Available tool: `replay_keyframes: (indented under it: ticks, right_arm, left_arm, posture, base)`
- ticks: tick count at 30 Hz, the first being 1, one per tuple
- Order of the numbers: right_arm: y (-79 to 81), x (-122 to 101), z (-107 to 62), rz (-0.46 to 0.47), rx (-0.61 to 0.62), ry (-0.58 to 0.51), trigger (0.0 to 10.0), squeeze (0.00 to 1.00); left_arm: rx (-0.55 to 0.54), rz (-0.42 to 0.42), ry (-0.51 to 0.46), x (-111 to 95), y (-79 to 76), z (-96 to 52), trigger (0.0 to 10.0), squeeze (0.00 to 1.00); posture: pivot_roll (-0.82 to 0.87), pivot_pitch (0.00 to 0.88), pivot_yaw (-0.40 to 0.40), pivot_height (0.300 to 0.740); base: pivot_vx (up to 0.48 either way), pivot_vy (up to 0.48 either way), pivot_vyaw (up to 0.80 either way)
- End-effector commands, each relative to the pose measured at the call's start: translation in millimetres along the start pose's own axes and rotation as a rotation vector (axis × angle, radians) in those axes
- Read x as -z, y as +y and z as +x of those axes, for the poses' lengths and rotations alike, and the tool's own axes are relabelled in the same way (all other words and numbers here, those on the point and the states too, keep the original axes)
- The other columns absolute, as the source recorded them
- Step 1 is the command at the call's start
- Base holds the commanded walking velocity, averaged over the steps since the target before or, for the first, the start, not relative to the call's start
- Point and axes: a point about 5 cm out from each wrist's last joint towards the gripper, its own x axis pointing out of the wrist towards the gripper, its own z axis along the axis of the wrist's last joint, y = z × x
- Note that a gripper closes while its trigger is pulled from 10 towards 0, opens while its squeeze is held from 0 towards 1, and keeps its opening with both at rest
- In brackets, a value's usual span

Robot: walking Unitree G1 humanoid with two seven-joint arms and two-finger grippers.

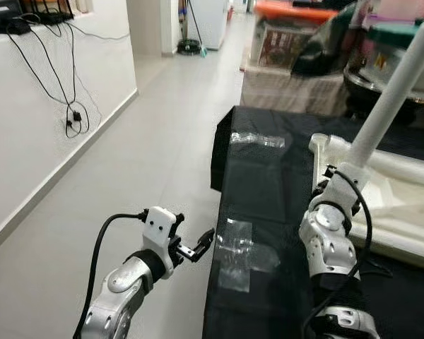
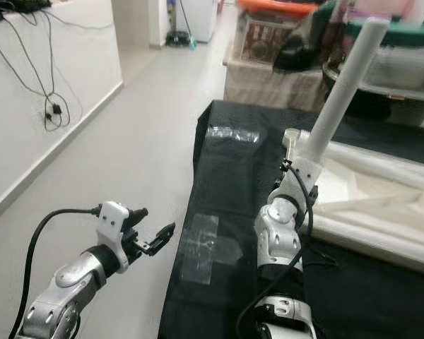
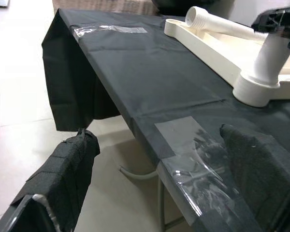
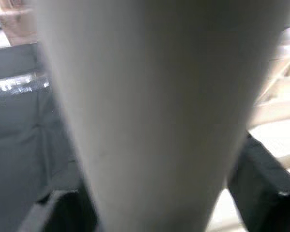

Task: Building children table

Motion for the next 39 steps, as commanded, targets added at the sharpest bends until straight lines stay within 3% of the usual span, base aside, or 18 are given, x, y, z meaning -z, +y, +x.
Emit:
replay_keyframes:
  ticks: [1, 3, 8, 13, 14, 15, 21, 22, 24, 25, 30, 39]
  right_arm:
    - [-6.6, -8.7, 1.5, 0.017, 0.013, -0.03, 10.0, 1.0]
    - [-13.2, -20.7, 0.6, 0.014, 0.018, -0.088, 10.0, 1.0]
    - [-16.8, -23.3, -2.9, 0.008, -0.011, -0.108, 10.0, 1.0]
    - [-16.1, -4.5, -6.1, -0.031, -0.049, -0.024, 10.0, 1.0]
    - [-13.9, 1.1, -5.2, -0.058, -0.053, 0.012, 10.0, 0.14]
    - [-11.9, 3.9, -4.5, -0.06, -0.054, 0.031, 10.0, 0.0]
    - [-4.0, 4.2, -3.7, -0.015, -0.11, 0.051, 10.0, 0.0]
    - [-3.0, 2.7, -3.5, -0.002, -0.133, 0.039, 4.2, 0.0]
    - [-2.4, 1.6, -3.4, 0.006, -0.148, 0.029, 4.2, 0.0]
    - [-4.0, 0.3, -2.6, 0.009, -0.148, 0.016, 0.0, 0.0]
    - [-4.8, -3.5, -0.9, 0.026, -0.183, -0.006, 0.0, 0.0]
    - [-9.6, -1.1, -6.9, -0.044, -0.214, -0.052, 0.0, 0.0]
  left_arm:
    - [0.001, -0.003, 0.021, 4.6, 0.6, 0.2, 10.0, 0.0]
    - [0.002, -0.004, 0.02, 5.1, -0.2, 0.6, 10.0, 0.0]
    - [0.001, -0.006, 0.02, 5.7, -0.7, 0.6, 10.0, 0.0]
    - [-0.003, -0.005, 0.02, 6.6, 0.1, 1.4, 10.0, 0.0]
    - [-0.002, -0.005, 0.02, 6.6, -0.2, 2.1, 10.0, 0.0]
    - [-0.001, -0.004, 0.019, 6.5, -0.4, 2.7, 10.0, 0.0]
    - [-0.002, 0.0, 0.018, 5.7, 1.1, 2.8, 10.0, 0.0]
    - [-0.006, 0.002, 0.018, 5.7, 2.2, 2.0, 10.0, 0.0]
    - [-0.008, 0.003, 0.018, 5.8, 2.8, 1.5, 10.0, 0.0]
    - [-0.011, 0.004, 0.017, 5.9, 3.1, 1.3, 10.0, 0.0]
    - [-0.017, 0.003, 0.011, 5.8, 2.7, 1.4, 10.0, 0.0]
    - [-0.026, 0.026, 0.003, 4.3, 3.7, 1.3, 10.0, 0.0]
  posture:
    - [0.06, 0.0, -0.069, 0.74]
    - [0.06, 0.0, -0.069, 0.74]
    - [0.06, 0.0, -0.069, 0.74]
    - [0.05, 0.0, -0.068, 0.74]
    - [0.05, 0.0, -0.068, 0.74]
    - [0.05, 0.0, -0.067, 0.74]
    - [0.05, 0.0, -0.072, 0.74]
    - [0.06, 0.0, -0.075, 0.74]
    - [0.06, 0.0, -0.075, 0.74]
    - [0.06, 0.0, -0.077, 0.74]
    - [0.06, 0.0, -0.077, 0.74]
    - [0.05, 0.0, -0.068, 0.74]
  base:
    - [0.0, 0.0, 0.0]
    - [0.0, 0.0, 0.0]
    - [0.0, 0.0, 0.0]
    - [0.0, 0.0, 0.0]
    - [0.0, 0.0, 0.0]
    - [0.0, 0.0, 0.0]
    - [0.0, 0.0, 0.0]
    - [0.0, 0.0, 0.0]
    - [0.0, 0.0, 0.0]
    - [0.0, 0.0, 0.0]
    - [0.0, 0.0, 0.0]
    - [0.0, 0.0, 0.0]
